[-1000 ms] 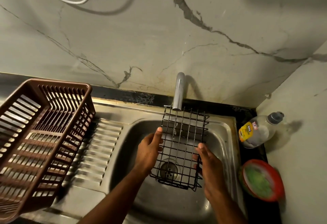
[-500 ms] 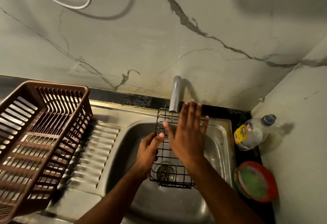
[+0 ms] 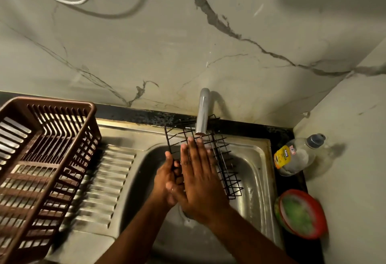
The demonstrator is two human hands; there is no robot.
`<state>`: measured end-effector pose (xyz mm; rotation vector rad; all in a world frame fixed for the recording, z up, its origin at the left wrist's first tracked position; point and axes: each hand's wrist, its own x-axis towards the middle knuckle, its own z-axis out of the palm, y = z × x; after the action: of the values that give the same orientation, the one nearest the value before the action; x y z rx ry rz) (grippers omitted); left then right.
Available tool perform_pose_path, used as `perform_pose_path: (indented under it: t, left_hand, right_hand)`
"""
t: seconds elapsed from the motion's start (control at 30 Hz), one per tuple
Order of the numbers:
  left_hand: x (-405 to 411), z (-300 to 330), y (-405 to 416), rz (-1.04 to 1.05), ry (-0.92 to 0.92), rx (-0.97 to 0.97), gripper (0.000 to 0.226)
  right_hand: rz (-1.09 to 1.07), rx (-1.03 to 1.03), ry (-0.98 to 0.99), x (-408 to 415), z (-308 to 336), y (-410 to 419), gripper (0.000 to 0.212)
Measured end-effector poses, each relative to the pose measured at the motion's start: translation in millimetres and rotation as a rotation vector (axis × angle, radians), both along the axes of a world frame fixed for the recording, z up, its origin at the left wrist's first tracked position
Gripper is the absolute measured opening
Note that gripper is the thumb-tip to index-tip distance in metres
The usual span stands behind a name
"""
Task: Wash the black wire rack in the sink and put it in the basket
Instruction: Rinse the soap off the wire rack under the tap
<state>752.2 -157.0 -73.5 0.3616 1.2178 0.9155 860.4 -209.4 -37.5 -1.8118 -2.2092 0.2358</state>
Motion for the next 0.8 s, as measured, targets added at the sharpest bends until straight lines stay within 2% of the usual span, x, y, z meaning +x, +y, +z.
perform_pose_path:
  t: [0.17, 0.27, 0.4, 0.5, 0.57, 0.7, 0.8]
  left_hand:
    - [-14.0, -10.5, 12.1, -0.070, -0.108, -0.006, 0.048]
    - [-14.5, -11.5, 16.3, -0.062, -0.186, -0.017, 0.045]
    - [-17.3, 0.1, 20.5, -0.082, -0.197, 0.003, 0.050]
    - [-22.5, -0.2, 23.0, -0.079, -0.229, -0.005, 0.047]
    - [-25.8, -6.0, 23.1, -0.069, -0.275, -0.010, 0.050]
    - [-34.2, -15.0, 24.0, 0.000, -0.365, 0.017, 0.048]
    - [-35.0, -10.2, 22.1, 0.034, -0.411, -0.015, 0.049]
  right_hand:
    - [0.086, 0.043, 0.078, 11.3, -6.5, -30.8, 0.079]
    - [0.004, 0.042, 0.072, 11.4, 5.6, 6.7, 0.079]
    - [-0.214, -0.012, 0.167, 25.0, 15.9, 73.5, 0.087]
    - [-0.344, -0.054, 0.241, 30.6, 16.2, 89.2, 0.093]
    - [-0.282, -0.032, 0.193, 20.4, 22.1, 76.7, 0.093]
    - [0.065, 0.048, 0.012, 0.1, 18.0, 15.9, 0.083]
    - [0.089, 0.023, 0.016, 21.3, -11.8, -15.2, 0.079]
